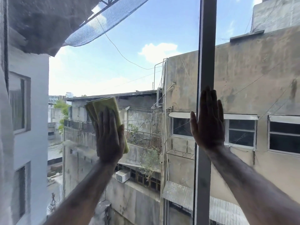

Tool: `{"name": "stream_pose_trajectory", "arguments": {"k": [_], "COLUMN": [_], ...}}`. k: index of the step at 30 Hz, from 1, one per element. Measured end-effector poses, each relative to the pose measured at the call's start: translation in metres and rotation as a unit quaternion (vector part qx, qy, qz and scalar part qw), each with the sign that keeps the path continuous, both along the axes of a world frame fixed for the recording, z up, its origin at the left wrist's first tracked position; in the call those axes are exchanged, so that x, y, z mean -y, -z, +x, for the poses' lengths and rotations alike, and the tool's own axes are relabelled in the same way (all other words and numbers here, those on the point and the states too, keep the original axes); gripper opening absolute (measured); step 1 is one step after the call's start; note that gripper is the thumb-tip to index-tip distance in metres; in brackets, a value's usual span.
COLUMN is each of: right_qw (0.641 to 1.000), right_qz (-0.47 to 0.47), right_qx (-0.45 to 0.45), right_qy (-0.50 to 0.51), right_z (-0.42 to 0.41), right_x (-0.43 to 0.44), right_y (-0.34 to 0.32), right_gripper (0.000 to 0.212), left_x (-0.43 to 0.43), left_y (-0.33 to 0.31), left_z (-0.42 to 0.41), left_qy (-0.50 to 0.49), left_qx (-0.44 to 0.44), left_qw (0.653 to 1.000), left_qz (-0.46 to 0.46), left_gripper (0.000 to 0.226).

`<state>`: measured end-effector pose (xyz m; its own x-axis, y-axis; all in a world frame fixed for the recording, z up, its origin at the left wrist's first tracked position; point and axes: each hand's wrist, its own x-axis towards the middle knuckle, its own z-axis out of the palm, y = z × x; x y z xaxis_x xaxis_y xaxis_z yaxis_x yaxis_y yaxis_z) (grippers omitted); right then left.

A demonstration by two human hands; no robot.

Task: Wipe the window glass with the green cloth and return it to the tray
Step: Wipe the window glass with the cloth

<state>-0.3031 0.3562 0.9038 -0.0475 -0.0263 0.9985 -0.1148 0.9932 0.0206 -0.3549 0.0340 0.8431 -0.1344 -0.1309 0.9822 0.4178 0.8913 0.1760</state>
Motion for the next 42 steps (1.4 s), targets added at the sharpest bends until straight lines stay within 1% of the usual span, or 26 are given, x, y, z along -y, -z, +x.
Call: {"name": "stream_pose_trajectory", "arguments": {"k": [2,4,6,8,10,11,13,15,16,17,19,21,22,23,25,26,27,28,29,31,32,33,35,37,39,42], "right_qw": [1.000,1.000,1.000,1.000,1.000,1.000,1.000,1.000,1.000,1.000,1.000,1.000,1.000,1.000,1.000,1.000,1.000,1.000,1.000,1.000,1.000,1.000,1.000,1.000,1.000,1.000], "right_qz": [0.006,0.011,0.012,0.010,0.013,0.015,0.017,0.017,0.018,0.018,0.015,0.014,0.015,0.015,0.016,0.016,0.016,0.016,0.015,0.013,0.013,0.014,0.015,0.014,0.013,0.012], "right_qx": [-0.005,-0.009,-0.012,-0.018,-0.019,-0.017,-0.016,-0.017,-0.019,-0.019,-0.016,-0.012,-0.012,-0.012,-0.013,-0.014,-0.014,-0.014,-0.013,-0.014,-0.017,-0.019,-0.016,-0.016,-0.013,-0.011], "right_qy": [-0.005,0.001,0.006,0.003,0.001,0.001,0.002,0.004,0.004,0.005,0.006,0.008,0.008,0.007,0.005,0.004,0.005,0.005,0.003,-0.007,-0.011,-0.015,-0.018,-0.016,-0.011,0.001], "right_z": [-0.001,-0.003,-0.004,-0.004,-0.004,-0.005,-0.006,-0.008,-0.009,-0.009,-0.009,-0.008,-0.008,-0.008,-0.008,-0.008,-0.008,-0.007,-0.007,-0.006,-0.005,-0.004,-0.002,-0.001,0.000,0.000], "right_x": [0.000,-0.002,-0.002,-0.002,-0.002,-0.002,-0.003,-0.003,-0.004,-0.004,-0.004,-0.004,-0.004,-0.004,-0.005,-0.005,-0.004,-0.003,-0.003,-0.003,-0.003,-0.002,-0.001,-0.001,0.001,0.000], "right_y": [0.001,0.002,0.002,0.002,0.003,0.003,0.002,0.003,0.002,0.002,0.002,0.001,0.002,0.002,0.002,0.002,0.002,0.002,0.002,0.003,0.003,0.002,0.002,0.003,0.002,0.002], "right_gripper": [0.074,0.076,0.083,0.087,0.088,0.087,0.088,0.088,0.088,0.088,0.088,0.088,0.088,0.088,0.086,0.086,0.086,0.087,0.088,0.088,0.088,0.088,0.087,0.086,0.082,0.066], "left_x": [-0.018,-0.043,-0.069,-0.074,-0.046,-0.030,-0.008,-0.012,-0.026,-0.044,-0.083,-0.092,-0.086,-0.080,-0.075,-0.079,-0.090,-0.106,-0.121,-0.127,-0.119,-0.114,-0.117,-0.138,-0.154,-0.133], "left_y": [-0.034,-0.062,-0.058,-0.028,-0.012,-0.014,-0.035,-0.066,-0.077,-0.081,-0.071,-0.061,-0.069,-0.083,-0.115,-0.127,-0.131,-0.129,-0.122,-0.109,-0.117,-0.129,-0.141,-0.125,-0.086,-0.038], "left_z": [0.000,0.001,-0.001,-0.001,-0.004,-0.006,-0.011,-0.008,-0.006,-0.003,0.000,0.001,-0.002,-0.004,-0.002,0.003,0.008,0.012,0.014,0.012,0.009,0.006,0.011,0.024,0.026,0.024], "left_qy": [0.024,0.032,0.022,0.019,0.008,0.003,-0.004,-0.002,0.010,0.023,0.042,0.033,0.028,0.034,0.049,0.052,0.051,0.050,0.050,0.035,0.026,0.018,0.021,0.036,0.063,0.038], "left_qx": [-0.003,-0.017,-0.060,-0.085,-0.095,-0.099,-0.074,-0.033,-0.031,-0.047,-0.111,-0.136,-0.150,-0.157,-0.127,-0.093,-0.074,-0.087,-0.115,-0.153,-0.160,-0.168,-0.145,-0.106,-0.122,-0.106], "left_qw": [0.997,0.996,0.997,0.969,0.942,0.954,0.994,0.993,0.990,0.994,0.981,0.908,0.894,0.909,0.977,0.993,0.996,0.995,0.985,0.916,0.895,0.903,0.965,0.986,0.969,0.909], "left_qz": [0.078,0.086,-0.033,-0.233,-0.321,-0.284,-0.079,0.114,0.135,0.093,-0.155,-0.395,-0.422,-0.385,-0.163,-0.043,0.009,-0.020,-0.119,-0.368,-0.416,-0.395,-0.220,-0.122,-0.207,-0.401], "left_gripper": [0.062,0.060,0.058,0.058,0.058,0.058,0.056,0.056,0.056,0.056,0.056,0.053,0.052,0.051,0.051,0.052,0.054,0.055,0.054,0.052,0.051,0.050,0.049,0.052,0.053,0.050]}}
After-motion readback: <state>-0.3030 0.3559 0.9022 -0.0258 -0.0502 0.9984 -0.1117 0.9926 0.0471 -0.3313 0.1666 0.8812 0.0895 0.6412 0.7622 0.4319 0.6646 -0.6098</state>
